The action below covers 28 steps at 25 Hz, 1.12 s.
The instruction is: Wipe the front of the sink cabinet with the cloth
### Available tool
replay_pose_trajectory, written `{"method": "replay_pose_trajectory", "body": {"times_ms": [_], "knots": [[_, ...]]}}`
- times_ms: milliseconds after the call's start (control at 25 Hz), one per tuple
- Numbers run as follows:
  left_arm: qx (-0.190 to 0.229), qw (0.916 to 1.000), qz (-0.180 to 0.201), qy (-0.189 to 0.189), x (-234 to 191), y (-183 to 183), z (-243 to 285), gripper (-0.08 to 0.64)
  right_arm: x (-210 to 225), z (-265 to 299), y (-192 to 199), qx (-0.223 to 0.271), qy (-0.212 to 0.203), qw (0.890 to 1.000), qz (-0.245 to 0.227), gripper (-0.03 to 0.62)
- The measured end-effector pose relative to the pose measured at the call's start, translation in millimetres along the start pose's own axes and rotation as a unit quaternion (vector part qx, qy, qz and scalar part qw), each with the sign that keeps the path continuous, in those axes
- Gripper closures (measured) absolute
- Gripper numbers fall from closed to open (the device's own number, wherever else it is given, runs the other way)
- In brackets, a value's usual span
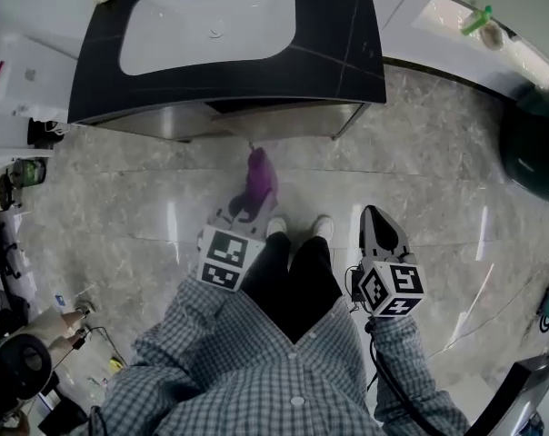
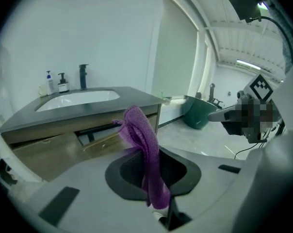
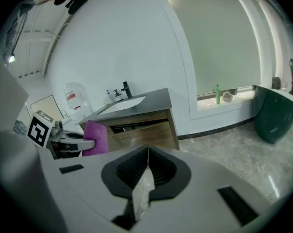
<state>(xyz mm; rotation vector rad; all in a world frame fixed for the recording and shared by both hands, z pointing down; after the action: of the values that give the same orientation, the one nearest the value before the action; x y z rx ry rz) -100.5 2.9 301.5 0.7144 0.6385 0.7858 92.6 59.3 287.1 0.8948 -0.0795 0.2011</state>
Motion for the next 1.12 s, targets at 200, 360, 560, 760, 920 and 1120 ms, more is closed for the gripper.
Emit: {"method": "replay_pose_trajectory", "body": {"times_ms": [200,360,560,760,920,1120], "knots": [[0.017,0.9997,-0.014,-0.008,2,15,-61,0.506,-30,-24,-8,0.022,0.012,1.000,0.002,0.574],[0.032,0.9987,-0.035,-0.017,7,27,-93,0.506,-54,-41,-16,0.038,-0.005,0.999,-0.021,0.574],[0.059,0.9947,-0.064,-0.054,21,41,-128,0.506,-75,-64,-18,0.055,-0.040,0.996,-0.051,0.574],[0.080,0.9912,-0.075,-0.074,50,54,-145,0.506,-68,-90,-2,0.053,-0.061,0.995,-0.066,0.574],[0.099,0.9858,-0.095,-0.096,85,71,-160,0.506,-56,-120,20,0.051,-0.078,0.993,-0.073,0.574],[0.115,0.9800,-0.109,-0.120,125,98,-169,0.506,-43,-159,48,0.056,-0.101,0.991,-0.073,0.574]]}}
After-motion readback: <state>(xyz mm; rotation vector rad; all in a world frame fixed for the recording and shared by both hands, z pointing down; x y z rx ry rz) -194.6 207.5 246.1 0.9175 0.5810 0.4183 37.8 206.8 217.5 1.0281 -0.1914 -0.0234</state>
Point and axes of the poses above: the fingertips, and each gripper's own axes: z forward along the fingers, x to its right, y out of its underside, the point moved 1 cm from there along -z, backward along the fingers, and after that the axes turned 13 degrees about y, right-handed, at the moved point
